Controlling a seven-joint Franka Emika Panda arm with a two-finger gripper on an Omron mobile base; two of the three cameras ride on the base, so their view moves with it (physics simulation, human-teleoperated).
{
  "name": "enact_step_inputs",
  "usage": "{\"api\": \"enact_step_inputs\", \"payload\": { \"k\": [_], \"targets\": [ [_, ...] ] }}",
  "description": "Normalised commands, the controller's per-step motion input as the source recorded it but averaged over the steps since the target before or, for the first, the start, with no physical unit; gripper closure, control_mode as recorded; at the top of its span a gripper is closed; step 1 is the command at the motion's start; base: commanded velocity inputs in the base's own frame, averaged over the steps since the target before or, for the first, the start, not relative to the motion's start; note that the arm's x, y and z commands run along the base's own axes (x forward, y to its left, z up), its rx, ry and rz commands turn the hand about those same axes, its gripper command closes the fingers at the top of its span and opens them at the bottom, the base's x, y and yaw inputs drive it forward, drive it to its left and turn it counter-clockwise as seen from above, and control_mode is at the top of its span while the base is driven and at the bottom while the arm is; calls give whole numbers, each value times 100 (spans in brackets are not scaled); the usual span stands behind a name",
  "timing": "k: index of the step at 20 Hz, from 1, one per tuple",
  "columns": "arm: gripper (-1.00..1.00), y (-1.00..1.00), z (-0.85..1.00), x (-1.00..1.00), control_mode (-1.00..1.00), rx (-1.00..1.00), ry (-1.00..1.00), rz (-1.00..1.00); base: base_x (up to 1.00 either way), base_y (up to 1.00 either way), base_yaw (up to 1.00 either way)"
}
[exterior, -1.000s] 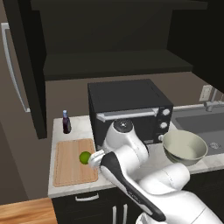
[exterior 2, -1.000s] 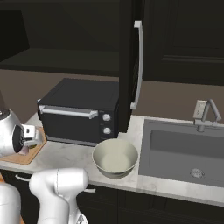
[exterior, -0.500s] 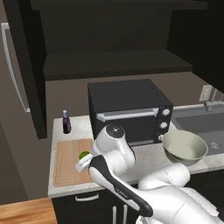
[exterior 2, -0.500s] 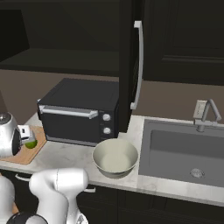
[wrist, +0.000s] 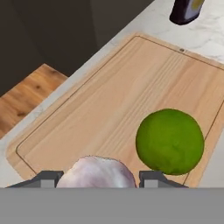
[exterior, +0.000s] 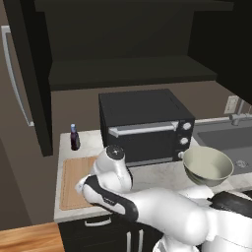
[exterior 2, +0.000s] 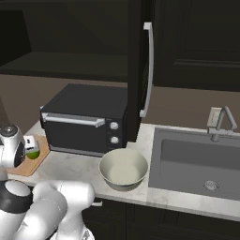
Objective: Open the cabinet. Place the bowl and condiment on the counter. Then place the lime and garlic on the cutting board.
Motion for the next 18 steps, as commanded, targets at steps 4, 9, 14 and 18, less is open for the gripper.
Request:
{"api": "enact_step_inputs", "payload": {
  "k": [4,9,14,18],
  "targets": [
    [100,38,-36,17,-100,-1,0,0,0,0,0],
    [-100,6,-12,3,-100,0,0,0,0,0,0],
    [-100,0,9,6,-100,0,0,0,0,0,0],
    [-100,0,26,10,-100,0,0,0,0,0,0]
  ]
}}
